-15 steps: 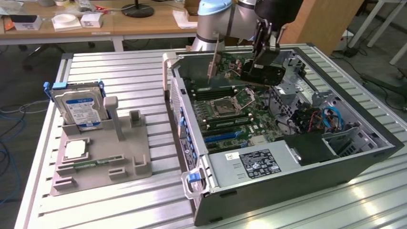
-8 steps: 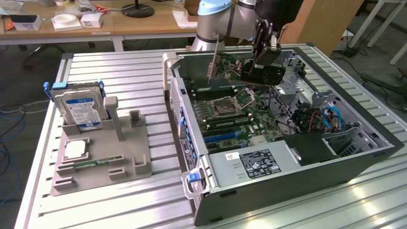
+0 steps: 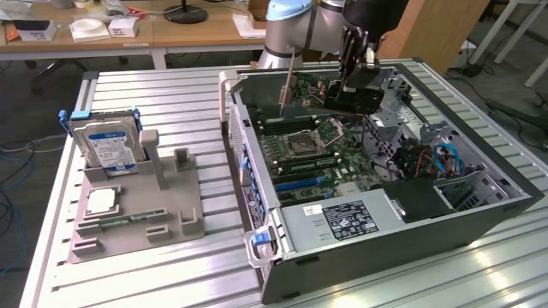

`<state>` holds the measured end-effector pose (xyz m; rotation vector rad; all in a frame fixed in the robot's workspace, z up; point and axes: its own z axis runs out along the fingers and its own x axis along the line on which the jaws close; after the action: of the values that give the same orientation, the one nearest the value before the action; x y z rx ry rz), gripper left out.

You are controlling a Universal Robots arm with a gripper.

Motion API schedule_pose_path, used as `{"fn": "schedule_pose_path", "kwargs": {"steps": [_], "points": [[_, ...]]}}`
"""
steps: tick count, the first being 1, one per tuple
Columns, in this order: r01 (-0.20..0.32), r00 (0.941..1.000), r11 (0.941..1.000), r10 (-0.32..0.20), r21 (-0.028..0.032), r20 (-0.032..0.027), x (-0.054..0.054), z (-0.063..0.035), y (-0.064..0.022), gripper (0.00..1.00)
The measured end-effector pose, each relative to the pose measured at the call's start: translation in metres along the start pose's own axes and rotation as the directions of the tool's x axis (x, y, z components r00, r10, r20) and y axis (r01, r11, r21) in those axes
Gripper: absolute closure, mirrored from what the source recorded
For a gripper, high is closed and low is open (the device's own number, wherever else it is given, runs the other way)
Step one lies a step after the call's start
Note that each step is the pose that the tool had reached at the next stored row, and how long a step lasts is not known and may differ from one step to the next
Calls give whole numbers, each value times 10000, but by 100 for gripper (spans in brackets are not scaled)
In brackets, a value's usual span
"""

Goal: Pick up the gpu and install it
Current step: 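Insert the gpu into the slot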

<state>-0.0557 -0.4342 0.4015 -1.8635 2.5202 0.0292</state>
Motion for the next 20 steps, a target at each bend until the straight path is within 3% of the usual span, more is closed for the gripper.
{"fn": "schedule_pose_path", "kwargs": {"steps": [20], "points": [[967, 9953, 9953, -967, -17, -9, 6, 0, -2, 73]]}}
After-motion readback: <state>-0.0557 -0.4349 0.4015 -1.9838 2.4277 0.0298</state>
